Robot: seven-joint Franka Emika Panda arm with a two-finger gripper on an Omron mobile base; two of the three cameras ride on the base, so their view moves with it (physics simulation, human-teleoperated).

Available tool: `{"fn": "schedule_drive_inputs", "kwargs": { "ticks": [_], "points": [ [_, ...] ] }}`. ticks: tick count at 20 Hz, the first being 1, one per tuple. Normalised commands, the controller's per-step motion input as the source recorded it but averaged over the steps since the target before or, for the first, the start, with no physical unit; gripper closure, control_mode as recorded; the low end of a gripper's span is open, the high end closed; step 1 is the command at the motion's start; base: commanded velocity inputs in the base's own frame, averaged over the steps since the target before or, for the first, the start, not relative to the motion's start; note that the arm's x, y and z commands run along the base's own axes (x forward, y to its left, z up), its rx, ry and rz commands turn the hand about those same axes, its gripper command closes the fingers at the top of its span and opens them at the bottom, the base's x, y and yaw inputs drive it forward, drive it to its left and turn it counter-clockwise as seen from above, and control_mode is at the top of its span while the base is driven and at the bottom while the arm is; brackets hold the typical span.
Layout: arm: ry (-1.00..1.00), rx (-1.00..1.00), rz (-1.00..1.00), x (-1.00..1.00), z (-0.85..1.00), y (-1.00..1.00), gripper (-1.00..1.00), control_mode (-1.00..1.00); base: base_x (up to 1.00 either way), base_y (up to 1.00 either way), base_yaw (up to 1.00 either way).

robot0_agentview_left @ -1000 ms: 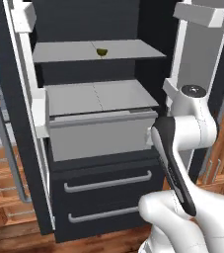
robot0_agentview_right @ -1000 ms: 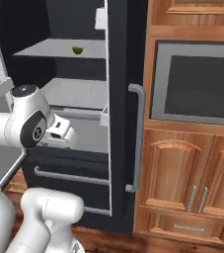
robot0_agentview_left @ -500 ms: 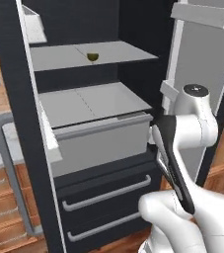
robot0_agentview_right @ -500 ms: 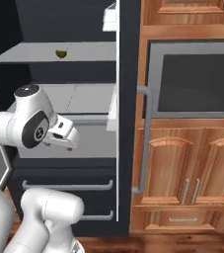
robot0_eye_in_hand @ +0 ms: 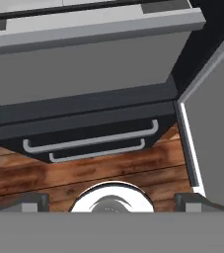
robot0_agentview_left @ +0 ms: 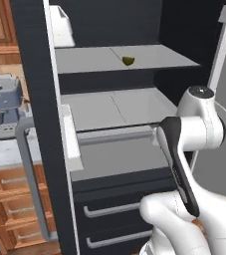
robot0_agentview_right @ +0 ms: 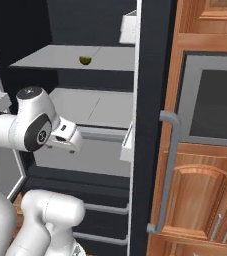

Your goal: Place the cold items (kiwi and apple) from the fridge in one tupperware on the dining counter. Place the warm items (kebab skewer and hot dog) in the stove area in another tupperware.

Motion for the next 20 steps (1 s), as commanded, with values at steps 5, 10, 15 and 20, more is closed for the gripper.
{"fn": "schedule_drive_inputs", "kwargs": {
  "ticks": [5, 10, 15, 20],
  "points": [
    [0.00, 0.00, 0.00, 0.00, 0.00, 0.00, -1.00, 1.00, 0.53, 0.18, 0.00],
    [0.00, 0.00, 0.00, 0.00, 0.00, 0.00, -1.00, 1.00, 0.50, 0.13, 0.00],
    [0.00, 0.00, 0.00, 0.00, 0.00, 0.00, -1.00, 1.00, 0.25, 0.03, 0.00],
    [0.00, 0.00, 0.00, 0.00, 0.00, 0.00, -1.00, 1.00, 0.31, 0.00, 0.00]
  ]
}}
